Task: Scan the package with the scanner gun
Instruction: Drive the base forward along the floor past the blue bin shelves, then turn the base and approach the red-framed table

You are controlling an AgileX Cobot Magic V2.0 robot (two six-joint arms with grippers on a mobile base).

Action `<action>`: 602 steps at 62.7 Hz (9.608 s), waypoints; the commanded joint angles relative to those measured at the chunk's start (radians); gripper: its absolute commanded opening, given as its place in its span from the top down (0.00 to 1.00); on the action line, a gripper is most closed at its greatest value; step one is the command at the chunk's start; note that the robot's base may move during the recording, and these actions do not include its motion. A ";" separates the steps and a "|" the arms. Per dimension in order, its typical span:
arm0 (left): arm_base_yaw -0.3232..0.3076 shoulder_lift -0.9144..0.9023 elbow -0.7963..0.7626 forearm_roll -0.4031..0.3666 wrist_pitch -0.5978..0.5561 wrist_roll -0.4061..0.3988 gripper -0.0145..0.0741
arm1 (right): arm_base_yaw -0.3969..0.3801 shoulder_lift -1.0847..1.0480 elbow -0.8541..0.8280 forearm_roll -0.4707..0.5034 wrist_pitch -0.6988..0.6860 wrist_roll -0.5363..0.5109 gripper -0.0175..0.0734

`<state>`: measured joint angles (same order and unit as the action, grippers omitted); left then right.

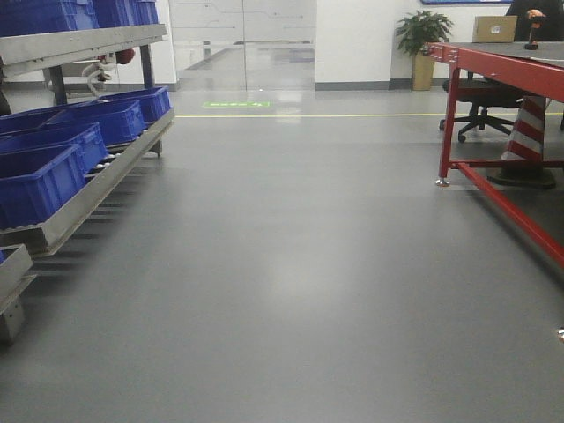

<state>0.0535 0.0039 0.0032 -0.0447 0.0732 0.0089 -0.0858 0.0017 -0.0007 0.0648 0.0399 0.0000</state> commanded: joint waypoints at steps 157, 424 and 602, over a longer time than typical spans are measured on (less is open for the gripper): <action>0.006 -0.004 -0.003 0.003 -0.016 -0.002 0.94 | 0.001 -0.002 0.001 0.002 -0.021 0.000 0.99; 0.003 -0.004 -0.003 0.003 -0.016 -0.002 0.94 | 0.001 -0.002 0.001 0.002 -0.021 0.000 0.99; -0.042 -0.004 -0.003 0.003 -0.016 -0.002 0.94 | 0.001 -0.002 0.001 0.002 -0.021 0.000 0.99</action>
<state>0.0190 0.0039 0.0032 -0.0447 0.0725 0.0089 -0.0858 0.0017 -0.0004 0.0648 0.0379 0.0000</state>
